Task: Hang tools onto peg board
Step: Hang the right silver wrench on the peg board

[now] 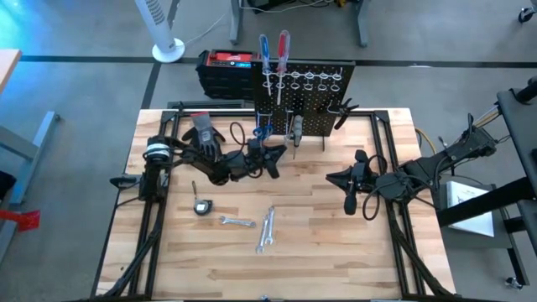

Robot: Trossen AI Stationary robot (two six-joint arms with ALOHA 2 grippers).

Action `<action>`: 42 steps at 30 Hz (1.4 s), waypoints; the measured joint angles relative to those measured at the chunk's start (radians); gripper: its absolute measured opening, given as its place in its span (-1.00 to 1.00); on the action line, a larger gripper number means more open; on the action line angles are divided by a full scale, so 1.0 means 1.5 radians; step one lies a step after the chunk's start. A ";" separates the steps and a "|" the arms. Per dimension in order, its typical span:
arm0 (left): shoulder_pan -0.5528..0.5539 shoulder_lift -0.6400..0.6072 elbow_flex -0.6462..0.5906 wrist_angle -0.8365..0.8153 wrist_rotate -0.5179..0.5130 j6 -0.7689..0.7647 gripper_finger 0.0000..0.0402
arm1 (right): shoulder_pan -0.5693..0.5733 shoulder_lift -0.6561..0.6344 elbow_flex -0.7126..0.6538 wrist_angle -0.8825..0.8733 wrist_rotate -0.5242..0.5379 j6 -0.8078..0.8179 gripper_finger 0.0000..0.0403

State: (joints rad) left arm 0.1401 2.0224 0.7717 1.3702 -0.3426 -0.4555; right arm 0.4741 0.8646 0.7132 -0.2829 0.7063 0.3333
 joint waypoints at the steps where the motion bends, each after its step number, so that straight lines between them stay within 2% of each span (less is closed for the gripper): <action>1: 0.000 0.000 -0.001 -0.010 -0.011 0.000 -0.80 | 0.001 0.000 0.000 0.000 0.000 0.003 -0.85; 9: -0.008 -0.006 -0.010 -0.025 -0.029 0.016 -0.34 | 0.011 0.000 0.000 0.000 0.000 0.007 -0.88; 14: -0.040 -0.025 -0.036 -0.018 -0.035 0.072 -0.16 | 0.013 0.000 0.000 -0.002 -0.001 0.018 -0.86; 20: -0.102 -0.074 -0.114 -0.019 -0.086 0.085 -0.12 | 0.013 0.000 0.000 -0.010 -0.001 0.029 -0.88; 24: -0.160 -0.117 -0.165 -0.057 -0.108 -0.002 -0.13 | 0.013 0.000 0.000 -0.011 0.000 0.034 -0.87; 26: -0.206 -0.135 -0.175 -0.105 -0.136 -0.062 -0.15 | 0.013 0.001 0.000 -0.011 0.000 0.036 -0.86; 29: -0.279 -0.166 -0.175 -0.217 -0.213 -0.123 -0.20 | 0.013 0.001 -0.001 -0.012 0.000 0.037 -0.85; 31: -0.309 -0.190 -0.168 -0.311 -0.227 -0.161 -0.22 | 0.013 0.002 -0.001 -0.012 0.000 0.039 -0.84; 33: -0.322 -0.219 -0.156 -0.414 -0.188 -0.190 -0.23 | 0.013 0.002 -0.001 -0.012 0.001 0.039 -0.83; 38: -0.325 -0.253 -0.103 -0.670 0.000 -0.203 -0.23 | 0.012 0.002 -0.001 -0.013 0.001 0.035 -0.84; 42: -0.328 -0.255 -0.052 -0.832 0.074 -0.189 -0.23 | 0.012 0.012 -0.003 -0.006 0.002 0.053 -0.83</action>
State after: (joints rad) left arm -0.3521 1.6405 0.6930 0.1219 -0.2324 -0.7393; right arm 0.4927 0.8824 0.7082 -0.2919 0.7094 0.4123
